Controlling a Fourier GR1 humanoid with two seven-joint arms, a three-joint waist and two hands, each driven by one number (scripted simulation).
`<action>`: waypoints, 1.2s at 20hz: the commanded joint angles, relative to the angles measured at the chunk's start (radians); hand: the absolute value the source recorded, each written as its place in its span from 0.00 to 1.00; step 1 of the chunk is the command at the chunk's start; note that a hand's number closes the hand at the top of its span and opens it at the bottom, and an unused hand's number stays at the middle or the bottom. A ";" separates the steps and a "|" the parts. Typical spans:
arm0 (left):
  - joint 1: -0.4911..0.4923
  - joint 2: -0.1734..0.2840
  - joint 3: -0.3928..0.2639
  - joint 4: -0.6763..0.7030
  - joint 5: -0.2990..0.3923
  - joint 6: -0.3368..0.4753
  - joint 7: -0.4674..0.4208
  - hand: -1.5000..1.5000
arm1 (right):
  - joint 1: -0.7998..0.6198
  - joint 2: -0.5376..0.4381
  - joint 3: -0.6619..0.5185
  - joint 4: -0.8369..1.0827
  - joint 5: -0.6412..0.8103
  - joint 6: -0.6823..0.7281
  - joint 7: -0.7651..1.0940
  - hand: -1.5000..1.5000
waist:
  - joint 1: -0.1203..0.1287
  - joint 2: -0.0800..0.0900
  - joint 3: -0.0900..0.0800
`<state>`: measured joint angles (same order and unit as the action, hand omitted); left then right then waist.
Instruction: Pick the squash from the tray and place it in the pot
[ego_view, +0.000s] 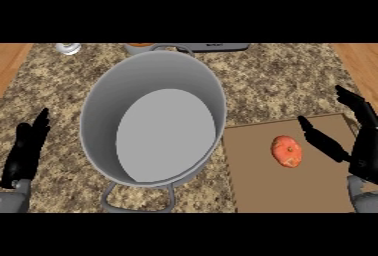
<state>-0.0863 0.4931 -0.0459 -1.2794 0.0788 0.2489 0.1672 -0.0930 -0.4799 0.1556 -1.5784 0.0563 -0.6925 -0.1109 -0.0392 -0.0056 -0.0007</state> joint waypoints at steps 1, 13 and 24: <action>-0.009 -0.005 -0.023 -0.046 -0.013 0.007 0.108 0.50 | 0.133 0.065 0.099 -0.131 0.211 -0.217 0.084 0.00 | 0.016 -0.003 -0.001; 0.001 -0.005 -0.022 -0.114 -0.024 0.020 0.176 0.50 | 0.262 -0.286 0.129 -0.458 0.509 0.236 0.842 0.00 | 0.024 -0.003 -0.008; -0.050 -0.006 -0.042 -0.154 -0.055 0.002 0.250 0.50 | 0.056 -0.347 0.178 -0.672 0.256 0.717 1.366 0.00 | 0.049 0.006 -0.001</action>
<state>-0.1061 0.4904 -0.0734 -1.3990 0.0444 0.2445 0.3548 0.0374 -0.8220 0.3265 -2.1932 0.3814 -0.1127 1.0544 0.0084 -0.0005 -0.0042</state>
